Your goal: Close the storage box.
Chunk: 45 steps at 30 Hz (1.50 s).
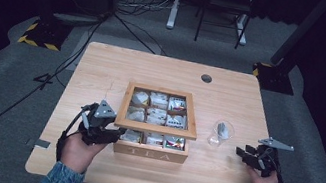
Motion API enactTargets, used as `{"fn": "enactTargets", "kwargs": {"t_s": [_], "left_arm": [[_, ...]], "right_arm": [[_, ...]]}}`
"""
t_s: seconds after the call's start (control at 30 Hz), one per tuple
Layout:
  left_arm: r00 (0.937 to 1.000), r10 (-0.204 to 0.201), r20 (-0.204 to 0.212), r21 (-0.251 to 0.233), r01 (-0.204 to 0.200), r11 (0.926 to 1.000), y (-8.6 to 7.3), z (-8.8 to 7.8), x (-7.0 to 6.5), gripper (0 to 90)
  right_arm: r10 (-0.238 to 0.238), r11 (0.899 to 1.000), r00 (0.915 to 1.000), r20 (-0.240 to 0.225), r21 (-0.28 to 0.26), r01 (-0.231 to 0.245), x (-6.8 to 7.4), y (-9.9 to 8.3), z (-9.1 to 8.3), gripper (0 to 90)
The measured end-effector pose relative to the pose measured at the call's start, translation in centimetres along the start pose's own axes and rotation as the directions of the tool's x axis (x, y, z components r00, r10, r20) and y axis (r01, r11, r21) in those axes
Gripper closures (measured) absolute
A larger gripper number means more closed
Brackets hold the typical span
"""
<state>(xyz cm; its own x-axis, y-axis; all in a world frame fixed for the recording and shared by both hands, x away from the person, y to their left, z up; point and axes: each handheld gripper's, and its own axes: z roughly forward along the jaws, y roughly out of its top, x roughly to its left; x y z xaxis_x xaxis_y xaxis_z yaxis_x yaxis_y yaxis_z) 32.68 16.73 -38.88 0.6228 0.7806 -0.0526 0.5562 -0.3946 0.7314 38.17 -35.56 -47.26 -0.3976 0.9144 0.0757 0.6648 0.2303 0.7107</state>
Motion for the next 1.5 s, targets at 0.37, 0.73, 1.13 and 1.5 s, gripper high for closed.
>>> {"fn": "enactTargets", "kwargs": {"t_s": [0.37, 0.73, 1.13, 1.5], "left_arm": [[0.9994, -0.005, 0.035, 0.037, 0.004, 0.9993, -0.3, 0.1, 0.1, 49.6], [0.9982, -0.006, 0.059, 0.100, 0.001, 0.9950, -0.6, 0.5, 0.0, 49.5], [0.9964, -0.016, 0.083, 0.158, 0.003, 0.9874, -1.2, 1.2, -0.1, 49.1], [0.9975, -0.002, 0.070, 0.204, -0.012, 0.9789, -1.4, 1.6, -0.3, 48.9]], "right_arm": [[0.002, 1.000, 1.0000, 0.001, 0.003, -0.002, 0.0, 0.0, 0.0, 52.5], [-0.002, 1.000, 1.0000, 0.003, 0.004, 0.002, 0.2, 0.0, 0.1, 52.5], [-0.007, 1.000, 1.0000, 0.000, 0.006, 0.007, 0.2, -0.1, 0.1, 52.5], [-0.007, 1.000, 1.0000, -0.001, 0.010, 0.007, 0.2, -0.1, 0.2, 52.4]]}}
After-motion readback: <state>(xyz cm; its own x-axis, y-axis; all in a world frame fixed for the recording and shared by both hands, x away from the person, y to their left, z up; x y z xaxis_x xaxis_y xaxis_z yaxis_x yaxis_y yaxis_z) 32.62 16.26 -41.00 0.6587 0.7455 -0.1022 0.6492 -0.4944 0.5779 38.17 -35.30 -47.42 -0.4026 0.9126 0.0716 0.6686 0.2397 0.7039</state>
